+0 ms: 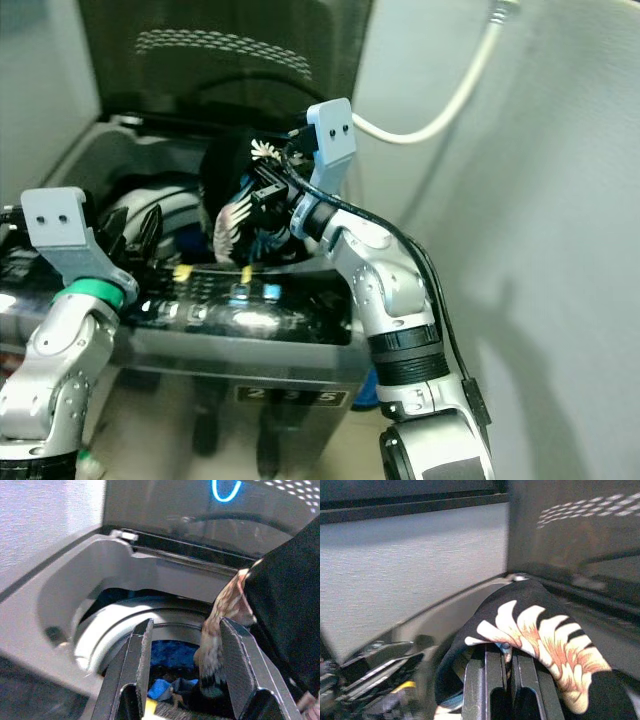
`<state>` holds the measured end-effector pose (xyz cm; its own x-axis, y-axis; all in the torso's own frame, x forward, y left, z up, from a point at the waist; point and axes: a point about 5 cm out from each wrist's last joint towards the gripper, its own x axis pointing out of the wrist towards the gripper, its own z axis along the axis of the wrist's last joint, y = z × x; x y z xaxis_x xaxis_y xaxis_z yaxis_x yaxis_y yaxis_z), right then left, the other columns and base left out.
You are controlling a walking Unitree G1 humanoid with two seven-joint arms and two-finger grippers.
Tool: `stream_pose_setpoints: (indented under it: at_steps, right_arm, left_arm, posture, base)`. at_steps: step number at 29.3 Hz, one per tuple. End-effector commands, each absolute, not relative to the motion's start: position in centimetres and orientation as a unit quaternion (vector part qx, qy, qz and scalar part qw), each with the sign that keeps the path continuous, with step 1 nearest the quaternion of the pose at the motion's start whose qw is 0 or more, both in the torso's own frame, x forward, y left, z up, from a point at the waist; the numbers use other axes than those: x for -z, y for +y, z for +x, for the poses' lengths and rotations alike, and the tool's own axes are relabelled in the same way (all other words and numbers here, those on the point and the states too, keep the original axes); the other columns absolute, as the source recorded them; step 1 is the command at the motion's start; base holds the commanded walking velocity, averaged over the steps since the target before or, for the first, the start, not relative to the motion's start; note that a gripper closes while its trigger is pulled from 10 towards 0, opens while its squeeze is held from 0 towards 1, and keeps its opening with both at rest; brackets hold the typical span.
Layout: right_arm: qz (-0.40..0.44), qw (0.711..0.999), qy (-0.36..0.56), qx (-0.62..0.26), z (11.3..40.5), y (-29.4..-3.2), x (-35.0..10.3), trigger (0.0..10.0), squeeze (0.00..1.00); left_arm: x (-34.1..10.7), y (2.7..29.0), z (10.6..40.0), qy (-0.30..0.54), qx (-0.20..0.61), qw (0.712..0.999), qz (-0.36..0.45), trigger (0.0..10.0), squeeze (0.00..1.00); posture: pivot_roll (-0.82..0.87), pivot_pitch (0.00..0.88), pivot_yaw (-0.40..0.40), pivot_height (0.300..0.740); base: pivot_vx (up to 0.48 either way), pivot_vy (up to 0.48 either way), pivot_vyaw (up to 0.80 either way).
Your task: Clothes washing
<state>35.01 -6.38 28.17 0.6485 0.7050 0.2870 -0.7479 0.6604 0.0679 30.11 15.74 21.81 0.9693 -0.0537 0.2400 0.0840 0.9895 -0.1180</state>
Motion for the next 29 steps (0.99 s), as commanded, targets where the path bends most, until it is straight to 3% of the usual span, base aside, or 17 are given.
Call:
stream_pose_setpoints:
  at_steps: [1,8,29]
  right_arm:
    - [0.104,0.908,-0.124,-0.387,35.06,-7.26,-28.28,10.0,0.00]
    - [0.097,0.912,-0.129,-0.376,35.20,-7.51,-28.25,10.0,0.00]
    - [0.095,0.912,-0.126,-0.378,35.35,-7.42,-28.18,10.0,0.00]
  left_arm:
    - [-21.68,15.43,30.00,-0.116,0.040,0.990,-0.063,10.0,0.00]
    - [-21.70,15.21,29.92,-0.115,0.045,0.990,-0.072,10.0,0.00]
    - [-21.75,15.40,29.77,-0.118,0.040,0.989,-0.077,10.0,0.00]
  posture:
    - [0.12,0.021,-0.064,0.740]
    - [0.12,0.020,-0.066,0.740]
    - [0.12,0.026,-0.078,0.740]
  base:
    - [0.000,0.000,0.00]
    - [0.000,0.000,0.00]
    - [0.000,0.343,0.00]
